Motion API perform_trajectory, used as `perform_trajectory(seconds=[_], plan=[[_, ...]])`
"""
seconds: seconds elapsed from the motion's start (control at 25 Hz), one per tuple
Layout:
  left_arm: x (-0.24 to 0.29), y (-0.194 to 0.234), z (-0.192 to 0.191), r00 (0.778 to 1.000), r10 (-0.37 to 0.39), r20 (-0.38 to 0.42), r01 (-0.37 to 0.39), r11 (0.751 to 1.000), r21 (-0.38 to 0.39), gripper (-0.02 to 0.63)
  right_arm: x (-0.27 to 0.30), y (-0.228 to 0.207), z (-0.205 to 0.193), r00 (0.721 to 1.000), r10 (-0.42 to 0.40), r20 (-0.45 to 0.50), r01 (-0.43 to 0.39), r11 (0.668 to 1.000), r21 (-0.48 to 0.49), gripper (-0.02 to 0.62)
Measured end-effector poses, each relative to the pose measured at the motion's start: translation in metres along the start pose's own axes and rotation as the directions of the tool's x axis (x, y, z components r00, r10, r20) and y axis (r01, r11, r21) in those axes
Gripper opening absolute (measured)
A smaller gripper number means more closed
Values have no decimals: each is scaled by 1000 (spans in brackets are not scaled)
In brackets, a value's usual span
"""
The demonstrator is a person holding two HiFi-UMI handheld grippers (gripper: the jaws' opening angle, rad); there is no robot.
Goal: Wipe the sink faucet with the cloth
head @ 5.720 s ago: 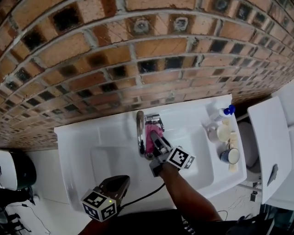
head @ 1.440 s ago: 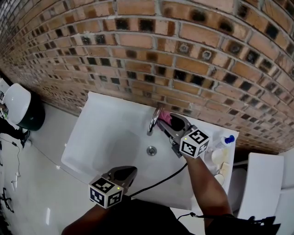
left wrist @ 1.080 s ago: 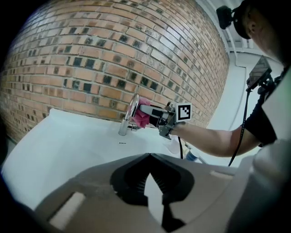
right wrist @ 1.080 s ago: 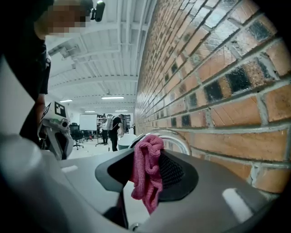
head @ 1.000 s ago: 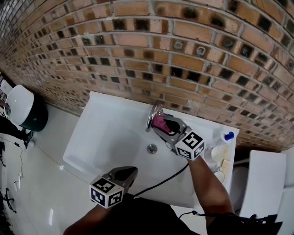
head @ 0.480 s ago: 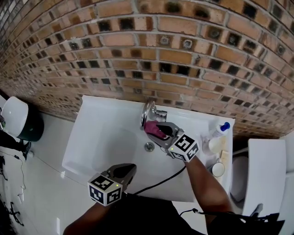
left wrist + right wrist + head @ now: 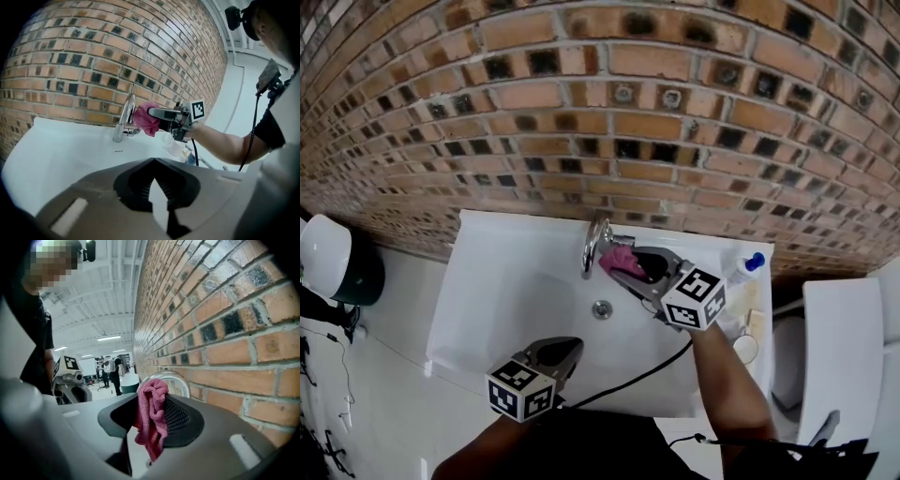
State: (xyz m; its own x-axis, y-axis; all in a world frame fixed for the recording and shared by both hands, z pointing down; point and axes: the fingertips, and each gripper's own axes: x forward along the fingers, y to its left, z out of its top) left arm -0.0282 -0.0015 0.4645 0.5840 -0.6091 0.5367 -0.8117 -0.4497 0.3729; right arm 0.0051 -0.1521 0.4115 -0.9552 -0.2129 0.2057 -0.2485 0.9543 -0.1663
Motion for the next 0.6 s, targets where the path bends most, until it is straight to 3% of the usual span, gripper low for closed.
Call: perform_trajectory(seconds=[0.16, 0.28, 0.44, 0.6], plan=[[1, 10, 5, 1000, 18, 13, -18, 1000, -11, 5, -7, -47, 17, 985, -169, 43, 162, 977, 136, 149], [3, 16, 4, 999, 29, 15, -28, 999, -34, 5, -9, -90, 22, 958, -275, 78, 237, 918, 317, 147], [2, 26, 4, 998, 60, 24, -58, 995, -75, 5, 6, -126, 4, 960, -277, 36, 226, 846, 483, 147], [5, 36, 8, 995, 90, 39, -85, 989, -122, 5, 26, -146, -17, 967, -250, -59, 248, 852, 461, 147]])
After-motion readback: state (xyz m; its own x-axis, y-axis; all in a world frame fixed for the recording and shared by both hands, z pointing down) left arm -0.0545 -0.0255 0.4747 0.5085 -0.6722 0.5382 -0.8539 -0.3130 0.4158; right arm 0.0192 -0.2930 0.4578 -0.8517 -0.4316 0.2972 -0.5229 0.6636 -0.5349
